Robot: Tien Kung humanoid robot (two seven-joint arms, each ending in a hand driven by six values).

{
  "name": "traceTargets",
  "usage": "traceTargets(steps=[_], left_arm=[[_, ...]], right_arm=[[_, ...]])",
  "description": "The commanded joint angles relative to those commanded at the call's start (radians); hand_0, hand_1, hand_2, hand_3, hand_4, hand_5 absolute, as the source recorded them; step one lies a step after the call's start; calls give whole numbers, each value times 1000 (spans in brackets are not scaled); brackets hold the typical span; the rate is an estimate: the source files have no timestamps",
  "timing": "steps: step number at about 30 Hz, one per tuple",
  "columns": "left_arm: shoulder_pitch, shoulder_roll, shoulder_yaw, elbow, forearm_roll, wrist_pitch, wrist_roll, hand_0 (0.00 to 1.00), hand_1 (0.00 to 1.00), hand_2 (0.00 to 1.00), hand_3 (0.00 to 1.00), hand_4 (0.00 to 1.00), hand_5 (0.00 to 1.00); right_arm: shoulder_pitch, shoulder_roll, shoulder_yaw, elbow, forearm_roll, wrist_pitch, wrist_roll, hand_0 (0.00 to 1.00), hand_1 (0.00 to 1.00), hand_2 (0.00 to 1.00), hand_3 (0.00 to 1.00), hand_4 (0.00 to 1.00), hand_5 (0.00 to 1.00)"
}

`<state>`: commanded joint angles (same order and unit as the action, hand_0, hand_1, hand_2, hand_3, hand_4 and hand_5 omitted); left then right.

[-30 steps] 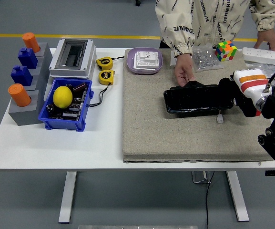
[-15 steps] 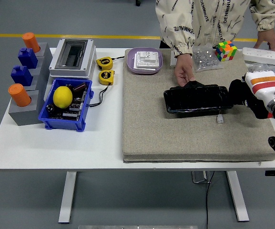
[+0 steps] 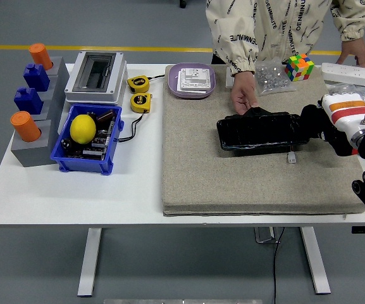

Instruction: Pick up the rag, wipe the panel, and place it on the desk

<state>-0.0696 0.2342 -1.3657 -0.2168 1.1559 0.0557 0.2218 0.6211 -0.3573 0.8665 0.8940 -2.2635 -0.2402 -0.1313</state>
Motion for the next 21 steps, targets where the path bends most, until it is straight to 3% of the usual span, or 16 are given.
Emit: traceTargets(steps=[21], left_arm=[[-5, 0, 4, -2, -2, -1, 0, 635, 658, 685, 572, 613, 507]], right_arm=[[13, 81, -22, -12, 8, -3, 3, 280, 321, 356, 360, 908, 7]])
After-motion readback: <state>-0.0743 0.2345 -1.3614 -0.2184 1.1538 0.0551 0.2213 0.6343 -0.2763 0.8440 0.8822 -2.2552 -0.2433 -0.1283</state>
